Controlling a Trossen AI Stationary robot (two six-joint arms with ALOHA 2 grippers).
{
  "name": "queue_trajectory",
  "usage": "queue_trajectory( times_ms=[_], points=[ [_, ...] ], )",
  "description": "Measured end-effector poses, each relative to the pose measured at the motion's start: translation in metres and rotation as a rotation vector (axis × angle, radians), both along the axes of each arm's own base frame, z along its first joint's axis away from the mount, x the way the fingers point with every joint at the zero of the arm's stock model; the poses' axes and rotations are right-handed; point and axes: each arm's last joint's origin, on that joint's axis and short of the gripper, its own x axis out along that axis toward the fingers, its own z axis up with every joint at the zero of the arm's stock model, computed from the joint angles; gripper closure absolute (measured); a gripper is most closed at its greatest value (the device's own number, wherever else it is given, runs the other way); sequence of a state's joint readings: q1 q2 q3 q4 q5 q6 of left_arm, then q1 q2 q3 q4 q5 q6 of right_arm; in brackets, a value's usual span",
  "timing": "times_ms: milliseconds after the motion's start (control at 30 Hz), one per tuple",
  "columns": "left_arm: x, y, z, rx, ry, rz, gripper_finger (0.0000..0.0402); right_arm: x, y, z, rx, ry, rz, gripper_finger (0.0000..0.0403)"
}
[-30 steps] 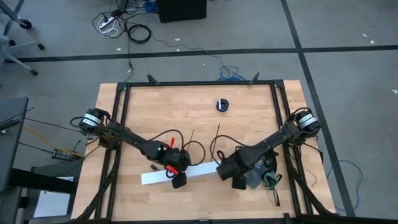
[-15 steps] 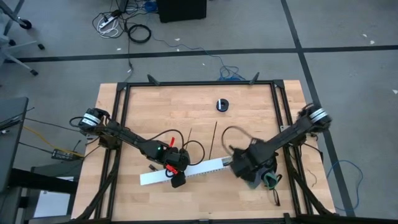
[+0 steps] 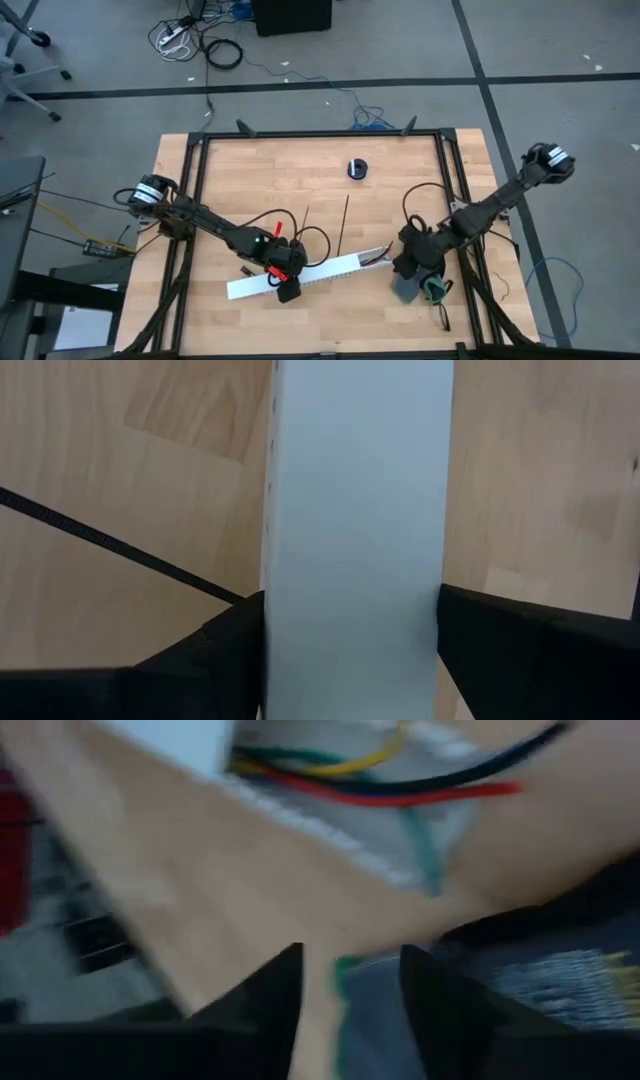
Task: Ziptie cables
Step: Close the white cable duct
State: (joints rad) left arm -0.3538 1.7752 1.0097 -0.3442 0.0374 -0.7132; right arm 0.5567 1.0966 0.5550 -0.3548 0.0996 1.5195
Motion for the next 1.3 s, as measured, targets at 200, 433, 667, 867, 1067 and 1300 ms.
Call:
queue_trajectory(
  times_ms=[200,433,667,867,1067,1300],
  points=[
    [0.003,0.000,0.002,0.000,-0.016,0.022,0.0161,-0.015,-0.001,-0.014,-0.148,0.108,-0.008,0.0387],
    [0.003,-0.001,0.003,0.002,-0.021,0.033,0.0161,-0.018,-0.003,-0.019,-0.196,0.106,-0.015,0.0402],
    [0.005,-0.001,0.004,0.002,-0.045,0.039,0.0161,-0.018,-0.009,-0.033,-0.197,0.070,-0.035,0.0402],
    [0.007,-0.001,0.005,-0.004,-0.071,0.063,0.0161,-0.014,-0.010,-0.048,-0.202,0.077,-0.035,0.0402],
    [0.009,-0.002,0.005,-0.017,-0.087,0.092,0.0161,0.006,-0.002,-0.062,-0.165,0.024,-0.007,0.0403],
    [0.009,-0.002,0.006,-0.019,-0.091,0.102,0.0161,0.019,0.002,-0.068,-0.167,0.037,0.003,0.0403]
  ],
)
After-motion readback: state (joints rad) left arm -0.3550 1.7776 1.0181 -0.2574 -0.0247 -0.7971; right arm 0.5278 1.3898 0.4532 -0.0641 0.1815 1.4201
